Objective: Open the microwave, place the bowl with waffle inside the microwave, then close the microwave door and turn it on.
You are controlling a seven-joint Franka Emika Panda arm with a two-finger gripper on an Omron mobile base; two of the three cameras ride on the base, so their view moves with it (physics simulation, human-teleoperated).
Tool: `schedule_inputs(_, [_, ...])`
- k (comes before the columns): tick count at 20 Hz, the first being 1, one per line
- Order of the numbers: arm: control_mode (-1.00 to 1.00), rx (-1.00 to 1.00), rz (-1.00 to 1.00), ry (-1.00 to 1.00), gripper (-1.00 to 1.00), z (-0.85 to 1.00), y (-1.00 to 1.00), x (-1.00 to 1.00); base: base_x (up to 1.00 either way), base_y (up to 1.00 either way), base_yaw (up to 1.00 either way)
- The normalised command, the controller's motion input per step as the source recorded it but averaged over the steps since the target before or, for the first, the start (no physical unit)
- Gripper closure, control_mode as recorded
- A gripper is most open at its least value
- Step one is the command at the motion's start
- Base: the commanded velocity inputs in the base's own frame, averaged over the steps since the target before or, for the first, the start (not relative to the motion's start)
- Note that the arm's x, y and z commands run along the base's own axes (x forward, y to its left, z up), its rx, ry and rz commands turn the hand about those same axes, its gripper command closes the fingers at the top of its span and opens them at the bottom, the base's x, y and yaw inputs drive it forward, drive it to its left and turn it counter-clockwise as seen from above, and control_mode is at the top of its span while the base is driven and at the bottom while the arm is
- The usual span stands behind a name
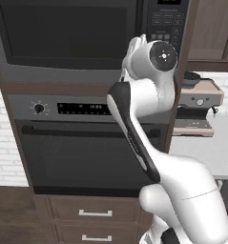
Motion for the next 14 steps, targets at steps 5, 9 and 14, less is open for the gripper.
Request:
schedule_inputs(5, [-1.0,0.0,-0.04,0.0,-1.0,0.01,-0.12,-1.0,0.0,0.0,0.0])
schedule_inputs(9, [-1.0,0.0,-0.21,0.0,-1.0,0.0,-0.47,-0.92,0.0,0.0,0.0])
schedule_inputs(14, [-1.0,0.0,-0.31,0.09,-1.0,0.0,-0.69,-0.37,0.0,0.0,0.0])
